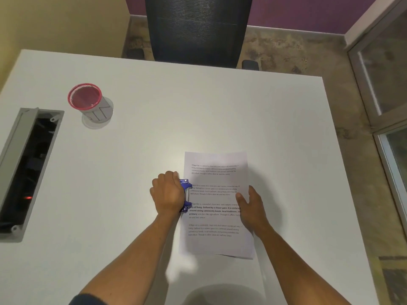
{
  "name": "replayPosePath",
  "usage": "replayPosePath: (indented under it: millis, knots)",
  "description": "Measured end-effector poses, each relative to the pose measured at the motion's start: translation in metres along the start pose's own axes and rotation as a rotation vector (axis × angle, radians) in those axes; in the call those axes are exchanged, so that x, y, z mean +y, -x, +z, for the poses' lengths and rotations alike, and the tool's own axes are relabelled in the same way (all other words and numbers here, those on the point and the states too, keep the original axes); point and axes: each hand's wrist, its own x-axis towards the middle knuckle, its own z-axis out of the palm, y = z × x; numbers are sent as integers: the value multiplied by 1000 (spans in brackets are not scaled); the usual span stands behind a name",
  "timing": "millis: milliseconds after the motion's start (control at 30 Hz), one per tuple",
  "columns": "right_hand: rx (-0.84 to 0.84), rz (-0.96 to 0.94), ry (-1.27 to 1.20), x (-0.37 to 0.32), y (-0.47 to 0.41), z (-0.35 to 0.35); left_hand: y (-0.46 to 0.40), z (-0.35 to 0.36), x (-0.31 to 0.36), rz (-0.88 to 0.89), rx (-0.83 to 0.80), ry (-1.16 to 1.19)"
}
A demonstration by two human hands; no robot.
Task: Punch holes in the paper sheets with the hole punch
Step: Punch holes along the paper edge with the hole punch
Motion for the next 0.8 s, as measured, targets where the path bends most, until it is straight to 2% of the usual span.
replayPosePath:
  millis: [67, 200, 333, 800]
  knots:
    - [-18, 4, -40, 0, 0, -3, -1, -6, 2, -49, -30, 89]
    - [-28, -3, -107, -4, 6, -7, 7, -22, 4, -197, -106, 464]
    - [-66, 26, -165, -4, 12, -10, 32, -29, 11, -263, -176, 661]
    - [-28, 31, -154, 2, 26, -30, 30, -48, -20, -360, -188, 788]
